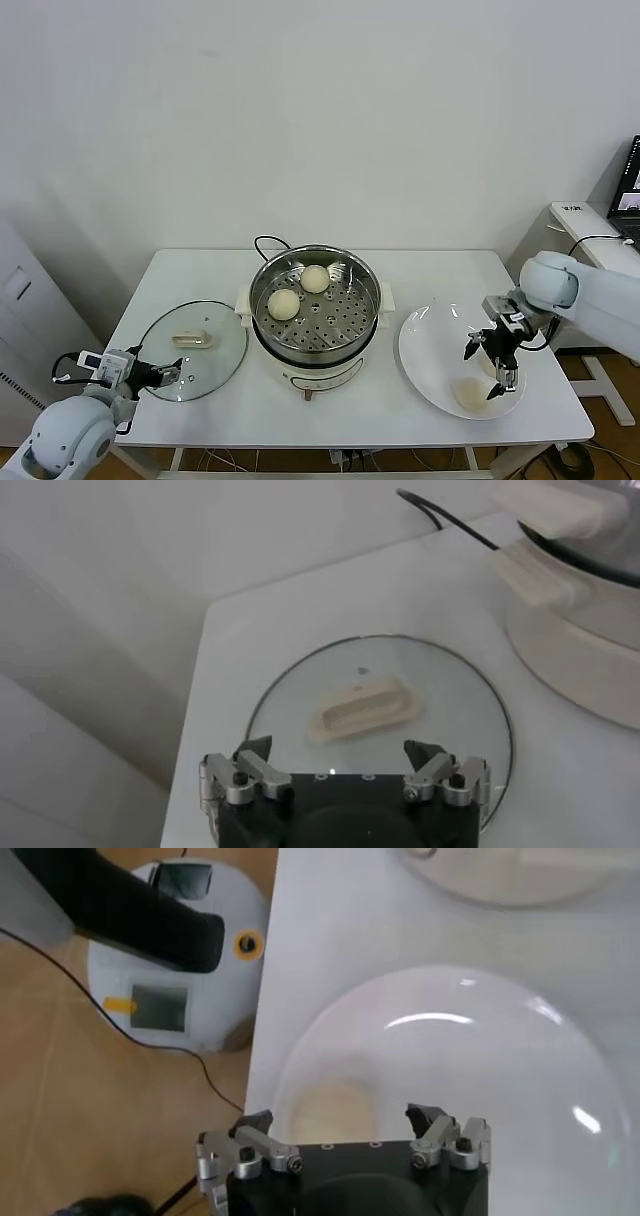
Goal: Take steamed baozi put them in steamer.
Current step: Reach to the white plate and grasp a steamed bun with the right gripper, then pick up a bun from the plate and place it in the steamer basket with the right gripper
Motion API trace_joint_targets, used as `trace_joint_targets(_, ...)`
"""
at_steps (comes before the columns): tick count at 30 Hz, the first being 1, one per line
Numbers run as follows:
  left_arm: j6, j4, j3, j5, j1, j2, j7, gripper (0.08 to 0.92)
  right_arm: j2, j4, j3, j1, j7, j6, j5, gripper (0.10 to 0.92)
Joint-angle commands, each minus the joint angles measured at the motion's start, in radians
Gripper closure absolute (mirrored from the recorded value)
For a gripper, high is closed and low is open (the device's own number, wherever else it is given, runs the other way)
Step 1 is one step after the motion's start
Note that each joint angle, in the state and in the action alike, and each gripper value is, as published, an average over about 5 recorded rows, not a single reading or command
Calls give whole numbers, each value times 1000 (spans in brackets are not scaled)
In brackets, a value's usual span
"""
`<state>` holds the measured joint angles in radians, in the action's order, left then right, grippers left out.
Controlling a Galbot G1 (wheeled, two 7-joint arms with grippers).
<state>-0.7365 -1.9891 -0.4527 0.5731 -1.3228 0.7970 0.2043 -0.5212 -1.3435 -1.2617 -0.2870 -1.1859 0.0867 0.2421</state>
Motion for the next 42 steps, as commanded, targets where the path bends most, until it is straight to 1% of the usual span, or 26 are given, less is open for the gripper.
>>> trace_joint_targets(1,-23,-1,1,-1,0,-1,0,177,-14,68,128,168,9,-13,-80,203)
trace_joint_targets(7,-24,-6,2,-3,-2,-1,0,177,-39,94,154,197,29,-14,-93,213)
trace_joint_targets(15,-25,-7,0,-6,-2,-2,-1,177,-45,90,168,220,27,3,-90,340)
trace_joint_targets(20,-27,-7,-2,-5,6,-3,1,177,-41,88,174,215,26,5,-91,462)
trace_joint_targets(23,-29,-7,-3,-3,10,-4,2,177,-35,78,165,182,22,3,-81,512)
trace_joint_targets(28,-29,-3,-1,-1,11,-8,1,177,-34,63,67,-30,-4,-19,-32,524)
trace_joint_targets(32,-28,3,3,-1,14,-11,0,177,-88,83,-21,-254,-31,-77,17,525)
trace_joint_targets(36,-27,7,8,-3,15,-12,-1,177,-200,142,-7,-348,-58,-190,66,521)
trace_joint_targets(42,-19,16,11,-13,10,-13,-3,177,-356,209,36,-405,-102,-385,153,516)
